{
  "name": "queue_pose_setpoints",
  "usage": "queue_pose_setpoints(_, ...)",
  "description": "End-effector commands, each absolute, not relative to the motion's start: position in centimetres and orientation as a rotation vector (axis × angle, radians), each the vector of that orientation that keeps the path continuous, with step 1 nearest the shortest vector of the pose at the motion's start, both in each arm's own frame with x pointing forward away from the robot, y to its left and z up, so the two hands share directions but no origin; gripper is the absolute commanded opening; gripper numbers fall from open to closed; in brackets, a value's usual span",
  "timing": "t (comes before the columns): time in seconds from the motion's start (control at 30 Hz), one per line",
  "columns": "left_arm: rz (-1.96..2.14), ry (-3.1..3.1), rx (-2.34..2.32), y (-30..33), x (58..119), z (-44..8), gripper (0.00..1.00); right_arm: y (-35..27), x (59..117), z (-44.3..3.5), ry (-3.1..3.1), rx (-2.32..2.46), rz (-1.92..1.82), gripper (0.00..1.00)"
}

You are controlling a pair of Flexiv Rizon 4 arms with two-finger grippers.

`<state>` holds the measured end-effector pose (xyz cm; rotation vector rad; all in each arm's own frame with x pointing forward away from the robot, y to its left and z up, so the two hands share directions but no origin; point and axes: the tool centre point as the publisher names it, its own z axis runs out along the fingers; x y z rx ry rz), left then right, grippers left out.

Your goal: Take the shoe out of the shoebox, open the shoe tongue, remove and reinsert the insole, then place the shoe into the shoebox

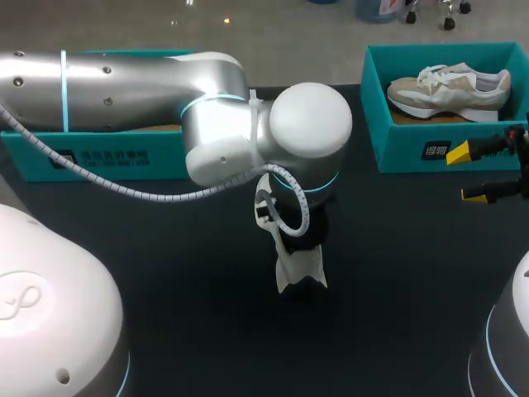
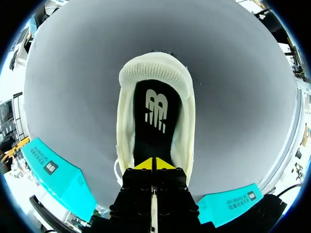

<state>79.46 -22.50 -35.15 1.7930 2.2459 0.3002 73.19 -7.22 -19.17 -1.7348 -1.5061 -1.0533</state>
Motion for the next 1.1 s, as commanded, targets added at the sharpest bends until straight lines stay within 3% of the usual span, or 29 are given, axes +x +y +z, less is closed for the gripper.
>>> queue_pose_setpoints(0.03, 0.383, 2.236, 1.799, -22.6, 79.1, -35.0, 0.08, -7.2, 73.1, -19.2, -1.507, -1.738, -1.052, 1.0)
queue_pose_setpoints(0.1, 0.401, 2.239, 1.811, -22.6, 79.1, -35.3, 0.61, -7.2, 73.1, -19.2, -1.507, -1.738, -1.052, 1.0)
queue_pose_setpoints(0.13, 0.404, 2.243, 1.81, -22.5, 79.1, -35.4, 1.0, -7.2, 73.1, -19.2, -1.507, -1.738, -1.052, 1.0)
queue_pose_setpoints(1.1, 0.449, 2.229, 1.833, -21.1, 79.5, -34.7, 1.0, -7.2, 73.1, -19.2, -1.507, -1.738, -1.052, 1.0)
